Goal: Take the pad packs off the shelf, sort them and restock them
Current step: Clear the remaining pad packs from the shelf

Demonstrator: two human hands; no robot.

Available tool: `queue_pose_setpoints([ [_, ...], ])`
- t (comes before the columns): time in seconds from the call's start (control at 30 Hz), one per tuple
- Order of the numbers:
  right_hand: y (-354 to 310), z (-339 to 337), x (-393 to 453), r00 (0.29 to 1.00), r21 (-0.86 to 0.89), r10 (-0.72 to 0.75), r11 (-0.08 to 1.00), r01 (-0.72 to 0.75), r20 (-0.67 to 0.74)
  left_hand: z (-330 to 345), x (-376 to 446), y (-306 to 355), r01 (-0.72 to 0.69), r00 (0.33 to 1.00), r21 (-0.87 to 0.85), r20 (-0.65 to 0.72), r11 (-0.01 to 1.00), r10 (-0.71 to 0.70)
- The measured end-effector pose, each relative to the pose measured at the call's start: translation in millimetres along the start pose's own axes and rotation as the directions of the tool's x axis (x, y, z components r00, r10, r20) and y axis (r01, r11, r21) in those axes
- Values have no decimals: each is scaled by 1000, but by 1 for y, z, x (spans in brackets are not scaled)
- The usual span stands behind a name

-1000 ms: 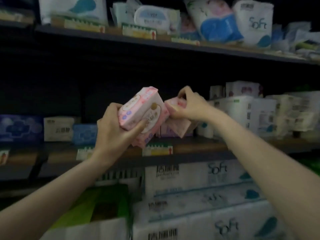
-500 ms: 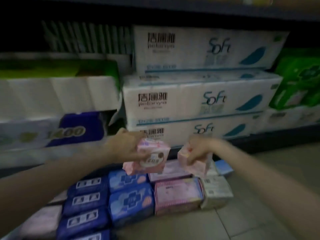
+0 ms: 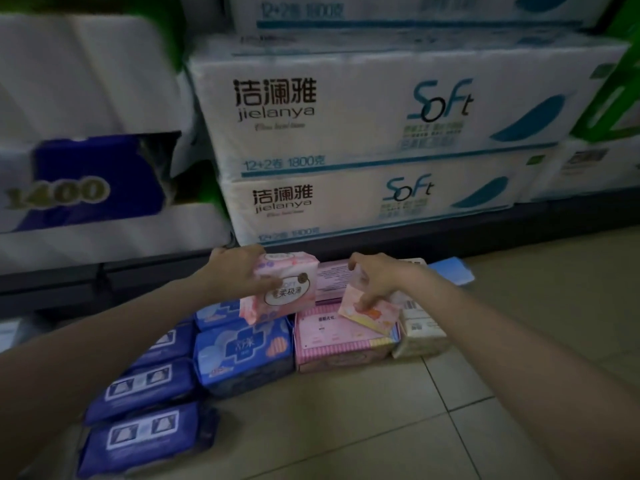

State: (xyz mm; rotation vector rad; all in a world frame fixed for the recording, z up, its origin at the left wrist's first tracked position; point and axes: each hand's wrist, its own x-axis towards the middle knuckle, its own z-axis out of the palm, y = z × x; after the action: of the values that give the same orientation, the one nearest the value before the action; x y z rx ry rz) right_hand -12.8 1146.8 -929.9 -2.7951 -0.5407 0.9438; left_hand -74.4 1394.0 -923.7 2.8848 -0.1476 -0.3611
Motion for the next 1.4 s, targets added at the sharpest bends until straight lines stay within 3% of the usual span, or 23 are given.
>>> queue_pose_setpoints([
  [0.1,7,-8,1,998,-12,51,999,-51,-35,0,2,3,-23,1000,-39,-4,999,23],
  [0.2,34,-25,-7,976,59,119,992,-110,-182,-2,8,17,-33,999,-86,-9,996,33],
  [0.37,106,-42,-19,866,-1,283,950,-311,-411,0,37,69,-159,987,-221,-30,962,157],
  [0.5,166,-33,-21,809,67,412,903,-425,-420,11,72,110,-179,983,-307,-13,934,184],
  [0.57,179,-24,-22,822,89,376,922,-376,-428,19,83,123,-176,983,-327,-11,929,182],
  [0.73,148,-19,-27,836,278,213,958,-75,-506,25,75,121,-150,985,-301,35,942,168],
  [0.97,42,-28,-18,882,83,-154,974,212,-446,3,-16,20,1,998,-331,65,943,22],
  [1.13,-45,-24,-13,898,-8,-282,955,297,-338,-23,-89,-68,186,979,-368,-3,911,-202],
  [1.3,-105,-14,-8,881,-68,-361,931,358,-305,-45,-154,-132,280,903,-562,-120,778,-412],
  [1.4,-133,-7,-6,876,-99,-394,919,382,-278,-47,-184,-156,347,880,-469,-137,812,-455],
])
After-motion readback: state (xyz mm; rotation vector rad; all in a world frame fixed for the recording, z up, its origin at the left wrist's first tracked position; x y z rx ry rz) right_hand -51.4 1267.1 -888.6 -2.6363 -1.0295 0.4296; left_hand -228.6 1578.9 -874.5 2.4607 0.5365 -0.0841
